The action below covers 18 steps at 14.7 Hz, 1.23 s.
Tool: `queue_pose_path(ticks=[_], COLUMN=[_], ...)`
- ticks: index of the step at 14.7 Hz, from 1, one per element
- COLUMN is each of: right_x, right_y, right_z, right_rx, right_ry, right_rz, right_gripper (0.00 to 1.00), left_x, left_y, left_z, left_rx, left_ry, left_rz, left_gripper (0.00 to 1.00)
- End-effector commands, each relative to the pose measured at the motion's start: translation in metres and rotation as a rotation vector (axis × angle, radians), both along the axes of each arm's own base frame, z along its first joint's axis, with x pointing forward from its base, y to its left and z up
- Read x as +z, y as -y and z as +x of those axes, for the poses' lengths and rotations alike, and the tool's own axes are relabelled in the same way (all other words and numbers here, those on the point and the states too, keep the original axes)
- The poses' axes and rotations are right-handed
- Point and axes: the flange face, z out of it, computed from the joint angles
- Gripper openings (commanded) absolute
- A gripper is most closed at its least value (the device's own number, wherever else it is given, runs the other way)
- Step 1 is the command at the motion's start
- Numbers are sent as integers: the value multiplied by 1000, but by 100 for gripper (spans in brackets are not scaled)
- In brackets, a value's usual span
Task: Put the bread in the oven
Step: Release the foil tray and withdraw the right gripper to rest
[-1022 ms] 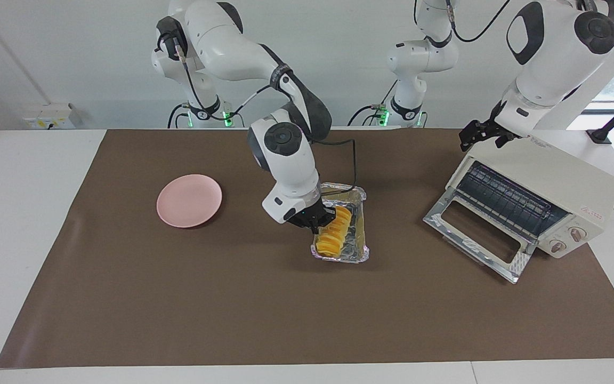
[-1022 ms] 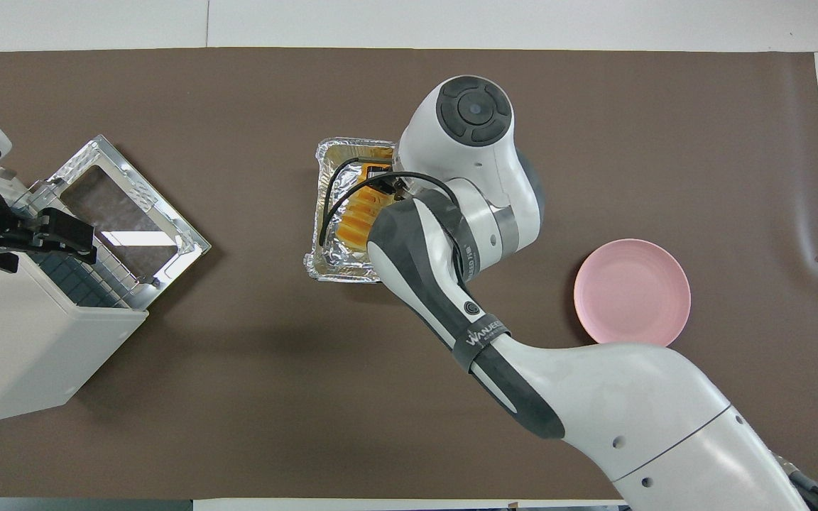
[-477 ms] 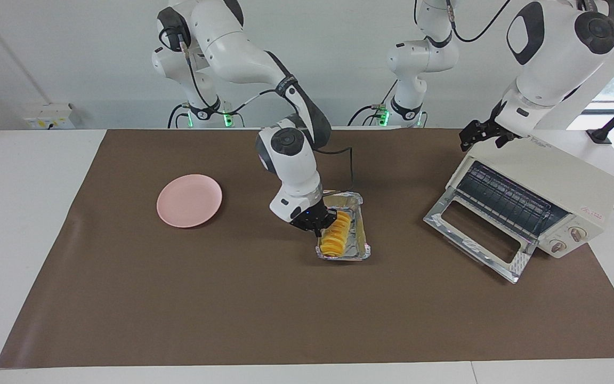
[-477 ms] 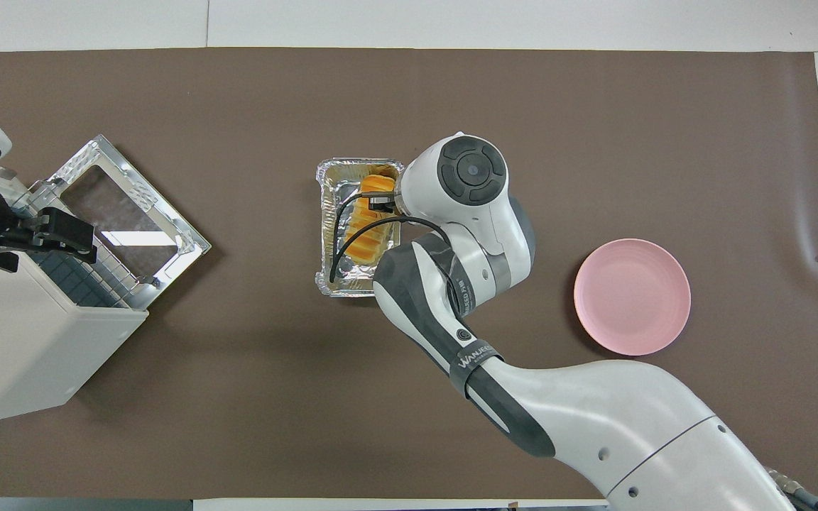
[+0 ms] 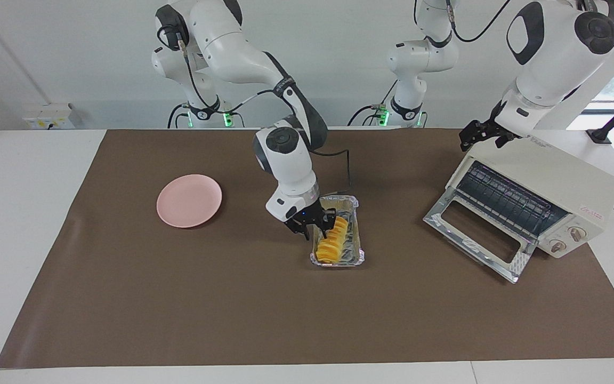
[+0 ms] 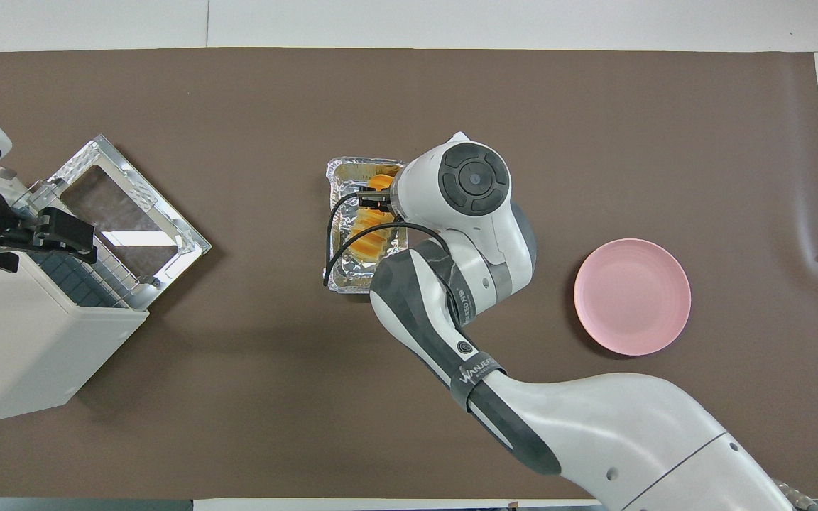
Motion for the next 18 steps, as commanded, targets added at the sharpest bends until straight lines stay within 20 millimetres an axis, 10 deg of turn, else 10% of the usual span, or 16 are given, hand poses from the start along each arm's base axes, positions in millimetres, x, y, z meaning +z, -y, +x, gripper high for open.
queue_pose_path(ticks=[1, 7, 12, 18], right_x=[56, 120, 132, 158], right_y=[35, 151, 279, 387], right_z=[1, 17, 28, 11], right_rx=[-47, -87, 125, 335], right_ry=[-18, -69, -107, -125], right_rz=[0, -45, -112, -180], right_gripper=[100, 100, 100, 100], left_x=[6, 6, 5, 6], left_y=[-3, -3, -2, -3], left_z=[-6, -6, -6, -6], left_rx=[1, 2, 1, 2], left_ry=[8, 8, 6, 8], left_rz=[-11, -11, -11, -11], left_gripper=[100, 100, 100, 100])
